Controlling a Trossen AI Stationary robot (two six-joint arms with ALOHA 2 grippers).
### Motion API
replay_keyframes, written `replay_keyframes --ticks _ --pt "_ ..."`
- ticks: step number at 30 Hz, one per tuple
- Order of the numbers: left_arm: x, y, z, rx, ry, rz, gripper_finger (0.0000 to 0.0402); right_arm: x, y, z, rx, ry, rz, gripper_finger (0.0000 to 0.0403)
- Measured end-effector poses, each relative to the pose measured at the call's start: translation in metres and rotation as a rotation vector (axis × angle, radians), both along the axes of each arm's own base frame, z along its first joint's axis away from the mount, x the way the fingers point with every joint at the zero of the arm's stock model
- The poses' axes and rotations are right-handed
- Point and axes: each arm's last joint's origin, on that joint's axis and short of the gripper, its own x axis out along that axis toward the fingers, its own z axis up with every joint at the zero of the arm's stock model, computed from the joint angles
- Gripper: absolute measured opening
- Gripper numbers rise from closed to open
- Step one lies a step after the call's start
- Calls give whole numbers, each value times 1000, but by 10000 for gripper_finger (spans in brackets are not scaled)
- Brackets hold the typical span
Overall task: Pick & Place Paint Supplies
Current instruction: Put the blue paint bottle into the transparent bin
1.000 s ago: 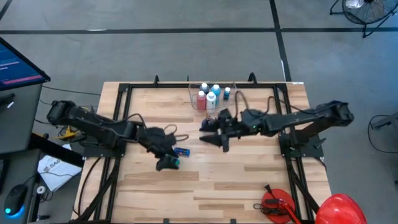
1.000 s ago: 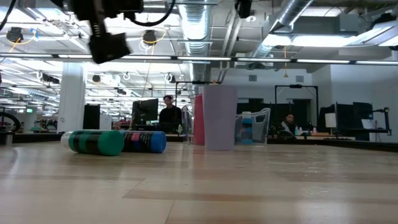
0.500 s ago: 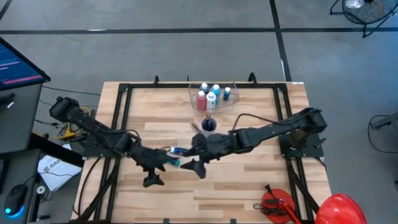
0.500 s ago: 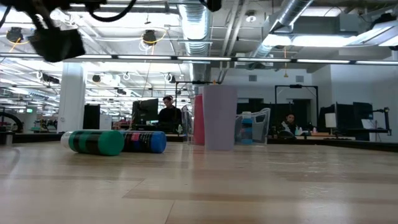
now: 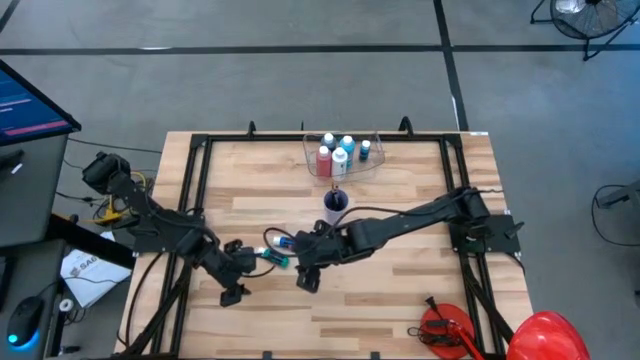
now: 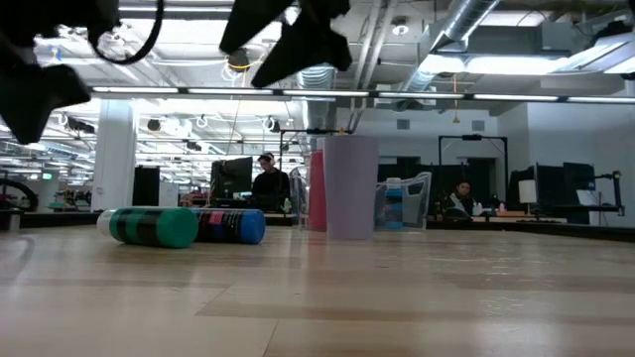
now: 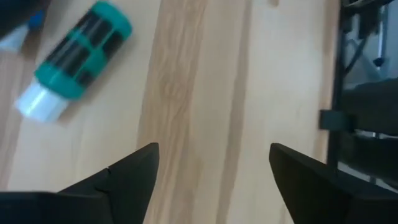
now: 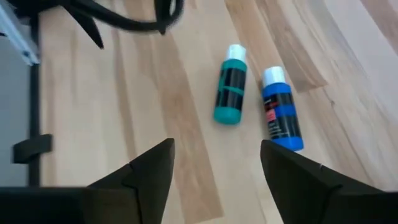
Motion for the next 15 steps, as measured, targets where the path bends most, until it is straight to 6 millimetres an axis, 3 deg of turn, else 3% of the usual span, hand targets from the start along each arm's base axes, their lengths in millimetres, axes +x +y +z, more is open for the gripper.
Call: replay_keyframes --ticks 6,15 --pt "-17 -1 -19 21 37 78 295 12 -9 -16 -7 -2 -27 215" --pt "-25 -6 -18 -58 -37 133 295 28 -30 -27 -16 -48 -83 205"
